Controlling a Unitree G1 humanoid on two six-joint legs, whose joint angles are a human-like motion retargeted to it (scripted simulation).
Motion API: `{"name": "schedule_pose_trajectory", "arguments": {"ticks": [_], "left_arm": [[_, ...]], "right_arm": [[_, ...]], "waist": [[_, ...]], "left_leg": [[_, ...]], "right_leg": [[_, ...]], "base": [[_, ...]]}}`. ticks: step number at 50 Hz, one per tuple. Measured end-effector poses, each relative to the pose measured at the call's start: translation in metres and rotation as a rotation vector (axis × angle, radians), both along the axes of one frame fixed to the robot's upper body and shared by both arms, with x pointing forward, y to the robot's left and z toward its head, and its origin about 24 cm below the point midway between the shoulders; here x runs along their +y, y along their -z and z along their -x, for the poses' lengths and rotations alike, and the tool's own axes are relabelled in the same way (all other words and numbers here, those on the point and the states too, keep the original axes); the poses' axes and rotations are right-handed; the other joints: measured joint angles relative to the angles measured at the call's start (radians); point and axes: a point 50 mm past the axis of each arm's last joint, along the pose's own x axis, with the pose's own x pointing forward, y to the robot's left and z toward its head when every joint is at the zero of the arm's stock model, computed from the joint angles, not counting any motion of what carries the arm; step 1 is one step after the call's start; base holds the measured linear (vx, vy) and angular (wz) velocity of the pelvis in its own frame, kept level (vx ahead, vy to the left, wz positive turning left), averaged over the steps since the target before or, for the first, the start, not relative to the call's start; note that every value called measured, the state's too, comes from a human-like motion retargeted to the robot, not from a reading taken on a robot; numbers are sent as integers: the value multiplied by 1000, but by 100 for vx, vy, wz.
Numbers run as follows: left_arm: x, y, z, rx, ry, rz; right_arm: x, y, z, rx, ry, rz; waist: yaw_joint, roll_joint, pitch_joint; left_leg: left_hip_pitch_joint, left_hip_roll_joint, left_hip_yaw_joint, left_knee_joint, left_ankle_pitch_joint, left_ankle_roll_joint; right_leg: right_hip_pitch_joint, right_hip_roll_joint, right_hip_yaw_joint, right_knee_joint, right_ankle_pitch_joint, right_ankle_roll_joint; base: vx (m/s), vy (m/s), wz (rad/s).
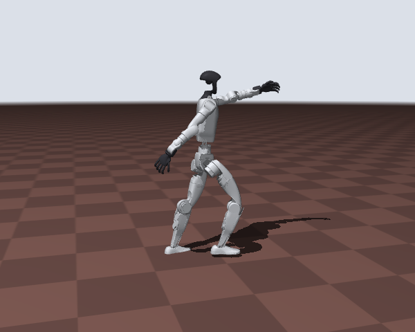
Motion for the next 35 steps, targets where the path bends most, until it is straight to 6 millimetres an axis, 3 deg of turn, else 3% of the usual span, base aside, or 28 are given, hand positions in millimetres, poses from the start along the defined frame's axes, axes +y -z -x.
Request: {"name": "schedule_pose_trajectory", "arguments": {"ticks": [2,4,6,7,8,10,12,13,15,17,18,21,24,27,30,32,35], "left_arm": [[-11,57,-16,86,44,130],[-20,129,-24,228,44,222],[-26,225,-15,463,60,195],[-25,281,2,614,73,162],[-19,340,29,803,90,121],[-4,445,115,1188,129,146],[14,514,221,1480,51,205],[20,535,277,1612,-8,240],[26,553,387,1838,-131,354],[27,545,482,2008,-248,504],[27,535,524,2084,-304,575],[30,484,631,2299,-508,730],[31,434,693,2406,-740,858],[29,414,712,2431,-836,928],[25,431,699,2429,-769,900],[27,460,666,2357,-723,832],[39,515,577,2055,-731,728]], "right_arm": [[3,29,-39,-76,-35,22],[7,59,-96,-167,-121,10],[12,83,-171,-338,-209,4],[14,90,-215,-447,-237,22],[16,92,-263,-563,-255,45],[12,77,-366,-820,-299,143],[6,29,-475,-1134,-247,304],[7,-6,-524,-1290,-189,369],[12,-90,-601,-1597,-49,461],[17,-183,-649,-1880,40,526],[19,-230,-662,-2010,50,558],[26,-349,-674,-2308,-68,678],[33,-432,-662,-2474,-207,821],[37,-476,-649,-2532,-229,926],[43,-479,-649,-2508,-206,943],[52,-452,-660,-2464,-214,872],[63,-385,-675,-2371,-179,706]], "waist": [[2,-24,40],[61,-76,95],[190,-127,115],[256,-154,124],[312,-188,134],[342,-221,56],[364,-217,0],[389,-219,-1],[453,-235,8],[522,-250,14],[552,-255,12],[620,-260,1],[642,-262,-14],[629,-264,-27],[609,-265,-43],[625,-266,-16],[667,-183,79]], "left_leg": [[82,-13,-48,11,-4,5],[167,-54,-66,52,-1,32],[188,-104,-25,147,28,79],[168,-124,9,250,31,95],[109,-139,53,427,2,91],[-232,-65,116,1031,-137,91],[-502,36,132,1489,-259,145],[-582,69,136,1651,-312,171],[-717,105,136,1893,-386,205],[-853,108,113,2036,-424,210],[-925,106,97,2084,-435,206],[-1097,126,72,2127,-443,215],[-1186,166,99,2025,-423,263],[-1169,160,148,1764,-388,289],[-1031,102,207,1321,-319,250],[-805,31,259,869,-253,193],[-341,-31,350,156,-26,121]], "right_leg": [[289,27,-66,-494,131,70],[539,49,-71,-864,306,149],[635,40,-4,-948,363,191],[667,24,39,-948,362,199],[698,-3,82,-948,356,198],[654,-24,123,-948,345,169],[617,-8,158,-948,328,155],[625,-6,183,-948,316,156],[646,-14,236,-948,295,161],[658,-22,277,-948,278,165],[660,-23,290,-948,271,167],[672,-21,305,-948,253,167],[686,-19,299,-948,239,164],[703,-23,288,-940,229,170],[716,-33,300,-918,221,188],[759,-45,335,-893,202,204],[903,9,410,-836,160,201]], "base": [[68,-12,96],[69,-20,-18],[62,-25,-184],[57,-25,-236],[50,-21,-189],[39,-15,-90],[43,-5,-69],[51,-1,-112],[53,2,-127],[52,5,-99],[51,6,-66],[49,8,-27],[47,10,17],[47,11,31],[50,13,-7],[59,15,-103],[65,23,-134]]}}
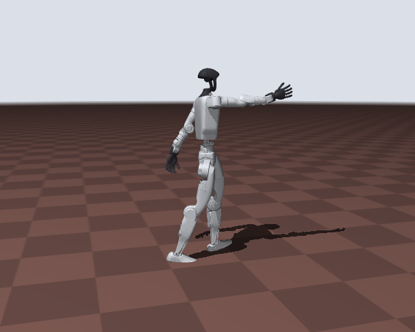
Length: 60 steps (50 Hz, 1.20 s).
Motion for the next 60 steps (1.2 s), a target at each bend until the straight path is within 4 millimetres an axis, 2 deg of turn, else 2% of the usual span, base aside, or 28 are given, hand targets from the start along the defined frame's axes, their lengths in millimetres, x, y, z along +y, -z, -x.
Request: {"name": "schedule_pose_trajectory", "arguments": {"ticks": [3,6,8,10,11,14,16,18,20,22,25,28,30,33,35,36,38,40,42,43,45,47,49,51,53,55,58,60], "left_arm": [[-4,35,-116,-285,69,-52],[-7,30,-260,-564,345,-22],[-4,-10,-370,-791,488,-107],[-5,-80,-468,-1022,591,-235],[-7,-124,-507,-1137,623,-301],[-15,-266,-581,-1497,620,-475],[-19,-353,-596,-1726,578,-556],[-18,-424,-595,-1887,575,-639],[-13,-477,-585,-1965,616,-741],[-10,-514,-573,-1992,654,-828],[-12,-541,-564,-2019,672,-872],[-25,-524,-572,-2037,678,-785],[-38,-489,-585,-2036,673,-679],[-60,-404,-600,-1982,567,-465],[-70,-330,-598,-1848,565,-346],[-71,-281,-589,-1748,598,-292],[-64,-177,-547,-1493,656,-183],[-45,-72,-465,-1149,645,-2],[-27,-2,-357,-837,551,113],[-20,20,-300,-683,513,145],[-13,38,-190,-408,438,206],[-6,29,-97,-204,331,236],[1,6,-21,-42,210,238],[6,-25,38,98,101,234],[9,-54,79,214,3,225],[10,-76,105,295,-92,199],[3,-86,117,330,-207,161],[-7,-76,110,307,-240,172]], "right_arm": [[-3,126,1,294,-34,-89],[-16,282,60,724,-86,-73],[-33,370,135,1078,-118,-27],[-47,434,233,1448,-165,-7],[-53,454,285,1608,-177,-31],[-62,473,439,1996,-157,-185],[-65,459,527,2180,-114,-305],[-68,430,601,2334,-69,-418],[-71,394,659,2459,-5,-531],[-74,362,697,2530,97,-634],[-74,339,720,2540,230,-725],[-70,357,704,2472,217,-713],[-66,383,677,2403,168,-666],[-62,427,610,2277,133,-576],[-61,453,548,2185,58,-508],[-64,464,506,2081,60,-477],[-73,470,406,1814,109,-437],[-80,449,293,1516,144,-408],[-80,392,178,1156,152,-386],[-74,352,129,978,133,-393],[-62,260,56,637,95,-418],[-58,165,18,343,87,-431],[-62,78,6,117,90,-404],[-66,3,10,-41,88,-327],[-67,-58,23,-148,85,-229],[-67,-100,37,-218,81,-161],[-62,-127,47,-259,60,-168],[-54,-126,46,-253,36,-205]], "waist": [[-117,96,-11],[-254,119,-102],[-330,121,-108],[-404,134,-65],[-441,141,-48],[-537,168,-22],[-581,188,-17],[-619,202,-16],[-656,206,-18],[-684,203,-25],[-694,193,-45],[-672,181,-66],[-655,172,-66],[-613,147,-19],[-527,103,6],[-469,87,15],[-365,46,49],[-331,3,39],[-339,20,-38],[-324,20,-46],[-271,4,-62],[-208,-28,-81],[-157,-52,-93],[-125,-62,-94],[-113,-63,-92],[-114,-61,-91],[-123,-60,-107],[-135,-60,-125]], "left_leg": [[141,37,-11,-155,153,-80],[87,48,-95,-156,167,-82],[85,36,-155,-156,147,-91],[133,35,-218,-156,122,-116],[150,37,-249,-156,115,-120],[183,45,-319,-156,99,-108],[206,51,-337,-156,88,-89],[235,53,-341,-156,75,-75],[264,52,-342,-156,62,-71],[285,49,-346,-156,50,-74],[305,41,-354,-156,38,-84],[324,29,-370,-156,35,-92],[354,23,-390,-156,32,-99],[455,2,-434,-144,19,-101],[500,-46,-427,-111,18,-72],[502,-63,-401,-65,30,-47],[466,-97,-343,124,20,-19],[214,-86,-308,638,-110,-40],[-141,-7,-325,1173,-249,-29],[-249,18,-325,1356,-303,-15],[-437,63,-312,1642,-381,17],[-606,95,-298,1824,-409,45],[-751,113,-299,1929,-417,67],[-857,120,-306,1967,-419,90],[-928,116,-313,1945,-409,114],[-960,106,-315,1865,-384,133],[-921,105,-294,1627,-338,138],[-835,110,-261,1388,-312,125]], "right_leg": [[-9,97,-25,199,35,-74],[-412,100,-149,882,77,-131],[-636,41,-221,1286,62,-169],[-770,10,-248,1595,-14,-200],[-835,13,-246,1715,-47,-202],[-1027,17,-246,1987,-117,-215],[-1133,14,-246,2085,-160,-243],[-1207,17,-242,2122,-200,-271],[-1252,24,-239,2103,-227,-283],[-1263,24,-241,2018,-244,-283],[-1223,10,-256,1788,-263,-274],[-1077,-23,-306,1393,-265,-247],[-897,-39,-369,1017,-249,-211],[-471,16,-437,228,-28,-105],[-292,28,-408,-95,169,-20],[-268,24,-372,-105,192,4],[-210,0,-291,-112,209,34],[-203,-35,-236,-112,199,20],[-278,-2,-212,-112,184,-10],[-285,6,-193,-112,174,-13],[-300,10,-149,-112,157,-11],[-319,-2,-116,-112,145,-14],[-325,-12,-106,-112,133,-27],[-312,-18,-116,-112,119,-39],[-289,-20,-138,-112,104,-46],[-261,-20,-161,-112,90,-49],[-234,-18,-165,-112,73,-52],[-222,-20,-148,-107,67,-50]], "base": [[52,29,59],[34,22,150],[40,13,168],[47,10,176],[48,8,164],[48,6,111],[51,5,32],[53,2,3],[54,-2,5],[52,-5,14],[49,-6,11],[48,-7,17],[51,-9,46],[59,-14,44],[56,-21,-81],[51,-24,-173],[45,-25,-205],[33,-21,-125],[30,-10,-51],[38,-4,-79],[42,0,-97],[42,4,-69],[43,5,-20],[45,7,26],[46,9,57],[47,9,58],[47,9,17],[49,9,-38]]}}
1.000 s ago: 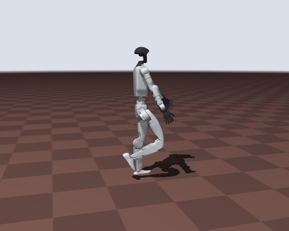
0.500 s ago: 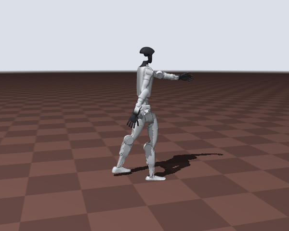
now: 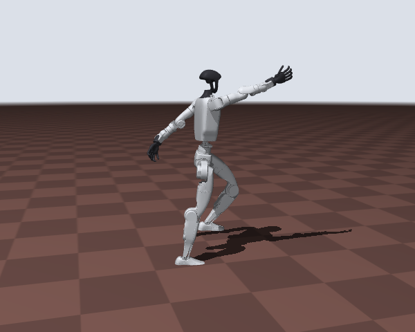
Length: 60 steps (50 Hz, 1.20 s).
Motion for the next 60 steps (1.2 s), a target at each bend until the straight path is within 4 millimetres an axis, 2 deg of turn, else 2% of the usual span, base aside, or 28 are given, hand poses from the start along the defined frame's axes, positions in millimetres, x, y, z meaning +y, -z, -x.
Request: {"name": "schedule_pose_trajectory", "arguments": {"ticks": [3,5,7,9,10,12,14,16,18,20,23,26,29,32,34,36,39,41,43,45,46,48,50,51,53,55,57,60], "left_arm": [[-17,41,-44,-117,43,25],[-18,76,-102,-274,119,-59],[-15,105,-181,-481,142,-207],[-14,117,-268,-684,195,-266],[-14,117,-313,-787,252,-271],[-8,95,-417,-1010,444,-258],[-4,40,-526,-1252,589,-332],[-5,-44,-615,-1491,673,-454],[-10,-139,-673,-1728,697,-586],[-16,-234,-702,-1969,663,-711],[-19,-350,-705,-2253,625,-883],[-19,-429,-689,-2383,669,-1035],[-19,-469,-674,-2433,678,-1115],[-24,-467,-676,-2457,655,-1071],[-32,-439,-687,-2465,627,-970],[-43,-394,-700,-2450,551,-840],[-61,-295,-710,-2301,471,-669],[-68,-200,-697,-2099,601,-541],[-60,-86,-649,-1796,718,-353],[-39,19,-558,-1437,732,-149],[-28,56,-504,-1262,720,-125],[-14,103,-388,-944,680,-81],[-10,115,-280,-706,588,-33],[-10,112,-235,-624,521,-8],[-9,93,-151,-464,403,41],[-7,61,-80,-294,325,97],[-5,24,-26,-128,270,138],[-5,-17,19,36,199,158]], "right_arm": [[21,38,-21,87,-66,-27],[36,82,-37,164,-108,-62],[44,150,-48,292,-107,-105],[46,246,-45,514,-108,-98],[45,300,-33,646,-120,-82],[34,410,16,973,-182,-2],[20,502,95,1349,-269,65],[12,565,195,1720,-393,101],[10,597,298,2020,-518,77],[10,603,392,2228,-589,-28],[7,581,508,2430,-520,-303],[4,540,593,2565,-338,-576],[4,509,637,2614,-185,-742],[4,507,640,2586,-148,-774],[3,521,621,2529,-150,-739],[0,542,590,2459,-117,-688],[-2,576,518,2374,-118,-574],[-2,595,448,2234,-159,-477],[-5,600,359,2020,-151,-406],[-14,581,256,1748,-93,-354],[-17,560,201,1580,-47,-348],[-16,495,100,1243,3,-351],[-5,408,23,921,-4,-324],[2,361,-4,781,-12,-269],[14,268,-36,542,-23,-123],[19,192,-45,385,-11,56],[17,134,-42,296,24,173],[13,73,-30,195,80,206]], "waist": [[-1,-2,17],[25,30,97],[-12,107,128],[-100,165,124],[-148,189,118],[-210,204,64],[-254,205,42],[-303,211,63],[-364,226,88],[-431,245,100],[-505,267,105],[-531,264,102],[-538,252,87],[-542,244,65],[-545,240,61],[-548,228,78],[-479,162,150],[-354,118,170],[-241,68,192],[-220,45,106],[-212,49,81],[-176,47,70],[-112,26,80],[-75,14,79],[-7,-8,72],[48,-26,66],[78,-35,64],[83,-40,58]], "left_leg": [[330,-1,147,-586,41,-45],[701,-51,291,-1133,176,-92],[921,-69,340,-1457,357,-145],[1002,-56,306,-1544,436,-194],[1019,-43,274,-1544,445,-208],[982,-37,218,-1544,448,-195],[958,-44,171,-1544,433,-201],[980,-47,125,-1544,412,-232],[1010,-44,80,-1544,395,-254],[1029,-39,39,-1544,382,-249],[1054,-33,3,-1544,366,-210],[1088,-35,3,-1544,352,-201],[1116,-42,4,-1544,341,-209],[1135,-50,-13,-1544,335,-215],[1160,-54,-38,-1544,333,-220],[1211,-61,-80,-1537,328,-223],[1325,-117,-118,-1484,324,-192],[1342,-160,-75,-1388,357,-144],[1259,-183,-8,-1103,345,-139],[885,-107,17,-476,224,-135],[744,-63,15,-238,167,-116],[548,12,23,142,55,-72],[420,62,41,394,-30,-34],[350,75,38,478,-52,-27],[210,85,23,602,-81,-24],[95,87,12,653,-96,-16],[25,104,22,637,-106,12],[-13,121,53,502,-102,52]], "right_leg": [[48,-15,61,43,-25,17],[154,-13,116,83,-54,33],[220,44,129,147,-70,8],[198,93,89,309,-47,-44],[156,114,57,439,-26,-74],[-119,112,-8,900,9,-108],[-370,82,-47,1304,12,-128],[-542,57,-69,1616,-46,-145],[-676,40,-85,1849,-116,-154],[-798,21,-101,2005,-178,-160],[-935,1,-113,2096,-255,-187],[-1017,20,-108,2053,-287,-200],[-1027,37,-108,1879,-297,-193],[-935,20,-141,1553,-305,-182],[-786,6,-192,1214,-300,-158],[-543,13,-256,750,-227,-108],[-142,38,-291,89,74,6],[-51,31,-228,-4,160,48],[6,0,-141,-4,157,50],[-56,-8,-94,-4,145,17],[-74,2,-74,-4,134,12],[-72,13,-25,-4,109,13],[-52,4,34,-4,87,20],[-53,1,61,-4,79,20],[-56,-8,99,-4,67,17],[-49,-17,114,-4,59,11],[-31,-22,110,-4,49,6],[1,-26,92,-4,34,4]], "base": [[57,13,-115],[66,23,-166],[60,32,-48],[48,31,91],[38,27,135],[31,21,130],[35,16,126],[45,12,130],[48,10,126],[49,9,108],[50,6,58],[52,-1,1],[51,-4,-3],[51,-5,25],[53,-6,62],[61,-9,97],[67,-18,14],[59,-25,-182],[49,-25,-216],[35,-15,-108],[38,-7,-81],[49,-1,-124],[52,2,-146],[51,4,-130],[50,7,-90],[50,10,-37],[51,13,6],[51,14,30]]}}
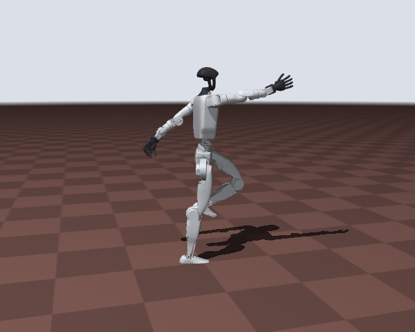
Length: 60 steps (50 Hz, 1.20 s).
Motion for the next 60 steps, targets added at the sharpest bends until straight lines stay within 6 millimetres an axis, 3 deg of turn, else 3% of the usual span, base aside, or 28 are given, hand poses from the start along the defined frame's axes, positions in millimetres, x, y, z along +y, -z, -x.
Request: {"name": "schedule_pose_trajectory", "arguments": {"ticks": [3,5,7,9,11,13,16,18,20,21,23,26,28,31,33,36,38,41,43,46,47,49,50,52,54,56,58,60], "left_arm": [[-6,-4,5,27,-28,29],[-10,11,-8,-12,-26,50],[-9,43,-44,-114,9,22],[-1,81,-102,-309,67,-99],[6,113,-179,-536,53,-278],[9,129,-261,-730,27,-380],[9,119,-405,-1036,163,-357],[5,76,-515,-1286,275,-365],[-7,1,-612,-1555,371,-391],[-15,-44,-650,-1691,404,-410],[-31,-141,-703,-1954,432,-471],[-39,-272,-730,-2274,436,-613],[-36,-339,-727,-2402,493,-728],[-24,-405,-712,-2476,584,-870],[-21,-429,-704,-2502,590,-907],[-25,-427,-705,-2526,567,-863],[-34,-403,-713,-2524,552,-783],[-49,-330,-728,-2462,483,-623],[-59,-264,-729,-2350,425,-538],[-61,-125,-698,-2018,541,-394],[-56,-72,-672,-1867,575,-333],[-36,29,-587,-1516,535,-202],[-26,68,-535,-1350,468,-157],[-8,116,-421,-1041,363,-142],[0,131,-309,-785,294,-104],[3,120,-212,-590,238,-50],[10,90,-129,-414,199,-9],[20,49,-63,-234,169,-3]], "right_arm": [[7,-23,6,-47,-12,-27],[17,-15,1,-25,-59,-55],[28,14,-8,27,-124,-104],[37,53,-16,58,-163,-196],[40,110,-19,139,-145,-282],[41,194,-11,333,-123,-307],[38,347,51,776,-177,-219],[28,436,129,1165,-256,-110],[18,498,229,1572,-378,-19],[15,517,280,1741,-425,-19],[10,533,380,2016,-461,-111],[2,520,505,2258,-353,-389],[-2,496,572,2377,-277,-550],[-10,451,646,2526,-173,-728],[-14,427,674,2578,-83,-810],[-16,417,686,2564,13,-856],[-15,427,674,2510,26,-846],[-14,459,633,2396,31,-783],[-13,486,588,2331,18,-715],[-11,521,487,2111,-19,-606],[-12,527,444,1993,-5,-582],[-21,523,347,1727,33,-536],[-27,511,295,1581,58,-512],[-37,464,192,1265,76,-490],[-38,394,104,945,51,-480],[-37,308,43,634,17,-456],[-39,222,10,370,0,-403],[-47,145,-1,176,7,-332]], "waist": [[-22,7,-25],[-36,12,-45],[-27,11,-22],[-1,50,29],[-22,122,54],[-102,176,47],[-240,211,-28],[-308,214,-58],[-370,230,-33],[-403,241,-16],[-465,263,11],[-540,284,26],[-580,286,23],[-625,277,11],[-636,271,1],[-630,264,-20],[-621,260,-26],[-600,242,-6],[-549,206,43],[-366,138,77],[-306,112,85],[-240,70,59],[-230,65,21],[-193,62,2],[-137,47,4],[-70,25,3],[-6,7,0],[45,-3,-3]], "left_leg": [[54,-17,39,-306,26,-12],[161,-39,88,-618,48,-40],[399,-97,194,-1095,102,-91],[703,-169,303,-1643,266,-147],[901,-193,342,-1980,479,-209],[963,-177,306,-2046,570,-285],[930,-168,203,-2046,575,-303],[902,-183,137,-2046,563,-304],[928,-186,72,-2046,544,-319],[944,-184,41,-2046,535,-320],[972,-179,-14,-2046,521,-313],[1006,-176,-58,-2046,501,-289],[1032,-180,-65,-2046,486,-280],[1072,-189,-65,-2046,468,-278],[1096,-194,-64,-2046,459,-283],[1126,-200,-74,-2046,450,-293],[1154,-206,-92,-2046,444,-299],[1229,-226,-140,-2041,437,-303],[1306,-259,-163,-2016,434,-293],[1310,-318,-105,-1853,468,-240],[1264,-327,-71,-1714,462,-229],[1010,-282,-11,-1215,362,-226],[834,-227,3,-923,293,-213],[622,-142,15,-529,164,-145],[473,-89,23,-256,75,-83],[331,-72,12,-77,33,-57],[197,-80,-14,20,13,-59],[88,-90,-36,47,3,-61]], "right_leg": [[22,1,-7,0,-5,7],[31,1,1,14,-11,17],[71,-16,28,42,-28,37],[150,0,68,76,-55,48],[212,58,84,127,-77,21],[208,109,47,250,-70,-32],[-97,125,-89,831,-64,-96],[-328,76,-165,1242,-87,-124],[-463,43,-205,1557,-155,-151],[-517,38,-212,1677,-190,-155],[-627,28,-222,1880,-244,-162],[-783,14,-212,2057,-294,-190],[-866,16,-193,2101,-321,-214],[-937,39,-169,2046,-340,-227],[-946,58,-163,1935,-342,-223],[-883,73,-172,1636,-339,-201],[-771,63,-202,1338,-329,-178],[-448,47,-302,680,-215,-112],[-177,61,-344,211,-38,-39],[-20,45,-263,7,72,12],[3,27,-222,0,76,14],[-5,-7,-163,0,70,4],[-38,-6,-147,0,65,-6],[-46,-3,-118,0,41,-6],[-35,-13,-84,0,19,-3],[-30,-25,-52,0,2,0],[-25,-35,-37,0,-13,2],[-15,-40,-40,0,-25,3]], "base": [[50,15,20],[52,17,-19],[59,20,-82],[66,28,-121],[61,34,-32],[50,34,105],[38,28,171],[37,19,180],[45,14,185],[47,11,172],[48,8,135],[49,5,57],[51,2,6],[52,-3,-4],[50,-5,-6],[50,-6,8],[51,-5,40],[56,-7,64],[60,-15,1],[52,-22,-158],[44,-23,-202],[35,-16,-126],[34,-6,-64],[41,1,-74],[47,5,-94],[47,6,-80],[48,8,-39],[48,11,6]]}}
